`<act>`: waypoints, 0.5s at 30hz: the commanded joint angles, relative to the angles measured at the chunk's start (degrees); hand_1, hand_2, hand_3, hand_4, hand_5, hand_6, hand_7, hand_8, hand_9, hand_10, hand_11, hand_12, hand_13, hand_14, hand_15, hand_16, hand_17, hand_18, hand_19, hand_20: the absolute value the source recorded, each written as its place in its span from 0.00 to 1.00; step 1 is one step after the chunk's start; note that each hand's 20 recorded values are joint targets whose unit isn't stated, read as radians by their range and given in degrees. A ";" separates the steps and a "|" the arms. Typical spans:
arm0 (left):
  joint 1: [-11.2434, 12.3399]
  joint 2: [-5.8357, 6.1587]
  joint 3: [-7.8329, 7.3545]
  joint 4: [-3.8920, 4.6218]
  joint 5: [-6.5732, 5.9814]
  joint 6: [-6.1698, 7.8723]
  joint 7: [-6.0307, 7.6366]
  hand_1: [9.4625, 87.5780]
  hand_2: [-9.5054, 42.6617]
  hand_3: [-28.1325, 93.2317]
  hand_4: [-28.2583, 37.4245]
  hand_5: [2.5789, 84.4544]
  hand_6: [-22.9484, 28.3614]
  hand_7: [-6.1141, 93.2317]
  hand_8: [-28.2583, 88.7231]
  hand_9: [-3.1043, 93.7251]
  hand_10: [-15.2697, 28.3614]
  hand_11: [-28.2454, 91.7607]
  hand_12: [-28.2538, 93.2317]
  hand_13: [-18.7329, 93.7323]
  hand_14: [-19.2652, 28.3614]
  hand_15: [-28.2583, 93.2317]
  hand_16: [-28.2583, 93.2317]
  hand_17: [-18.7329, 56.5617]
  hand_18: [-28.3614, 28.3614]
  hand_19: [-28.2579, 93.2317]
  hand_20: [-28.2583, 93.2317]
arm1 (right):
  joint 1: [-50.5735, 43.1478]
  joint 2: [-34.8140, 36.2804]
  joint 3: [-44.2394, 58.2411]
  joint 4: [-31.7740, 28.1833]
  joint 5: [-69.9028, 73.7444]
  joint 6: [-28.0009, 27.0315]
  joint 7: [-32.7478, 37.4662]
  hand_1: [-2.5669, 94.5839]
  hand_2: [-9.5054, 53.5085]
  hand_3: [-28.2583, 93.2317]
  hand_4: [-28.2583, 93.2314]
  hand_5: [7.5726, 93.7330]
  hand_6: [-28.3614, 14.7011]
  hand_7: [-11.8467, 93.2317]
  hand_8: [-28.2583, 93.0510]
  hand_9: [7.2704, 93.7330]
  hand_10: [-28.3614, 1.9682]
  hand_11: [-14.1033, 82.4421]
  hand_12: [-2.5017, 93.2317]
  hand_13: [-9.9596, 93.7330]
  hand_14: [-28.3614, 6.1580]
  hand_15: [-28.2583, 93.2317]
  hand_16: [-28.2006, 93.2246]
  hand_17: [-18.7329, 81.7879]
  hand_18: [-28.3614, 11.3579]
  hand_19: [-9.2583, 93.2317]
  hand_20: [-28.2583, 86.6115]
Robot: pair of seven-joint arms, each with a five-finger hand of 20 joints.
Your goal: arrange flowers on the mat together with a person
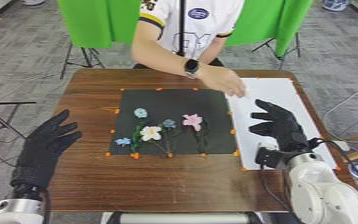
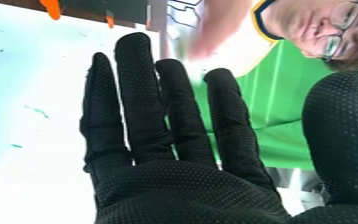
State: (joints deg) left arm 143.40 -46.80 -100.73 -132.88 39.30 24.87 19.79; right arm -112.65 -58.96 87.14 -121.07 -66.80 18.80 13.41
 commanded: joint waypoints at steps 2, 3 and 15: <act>0.05 -0.21 0.43 0.23 0.29 0.33 -0.78 0.18 0.29 0.89 0.00 0.36 0.58 0.23 0.14 0.33 0.77 0.50 0.31 0.35 0.92 0.72 0.13 0.14 0.90 0.67 0.29 | 0.00 -0.39 0.01 0.22 -0.21 -0.48 -0.41 0.24 0.23 0.83 0.03 0.41 0.65 0.24 0.14 0.47 0.37 0.32 0.18 0.54 0.24 0.71 0.30 0.36 0.06 0.70 0.34; -0.27 -0.17 0.60 0.33 0.22 0.34 -0.78 0.18 0.29 0.89 0.00 0.36 0.58 0.23 0.14 0.33 0.77 0.50 0.31 0.35 0.92 0.72 0.13 0.14 0.89 0.67 0.29 | -0.01 -0.23 -0.05 0.19 -0.11 -0.33 -0.54 0.24 0.23 0.83 0.03 0.41 0.65 0.24 0.14 0.47 0.37 0.32 0.18 0.54 0.24 0.71 0.30 0.36 0.06 0.70 0.35; -0.13 -0.38 0.31 0.25 0.62 -0.04 -1.51 0.18 0.29 0.89 0.00 0.37 0.58 0.24 0.14 0.34 0.77 0.51 0.31 0.35 0.92 0.73 0.13 0.14 0.90 0.67 0.29 | -0.64 -0.18 0.03 0.06 -0.28 -0.57 -0.68 0.24 0.23 0.83 0.03 0.41 0.65 0.24 0.14 0.47 0.38 0.32 0.18 0.54 0.23 0.71 0.30 0.36 0.06 0.70 0.35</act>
State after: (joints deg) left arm 142.95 -46.83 -100.59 -132.85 39.44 24.84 19.07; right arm -112.53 -58.95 87.09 -120.86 -66.81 18.58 13.35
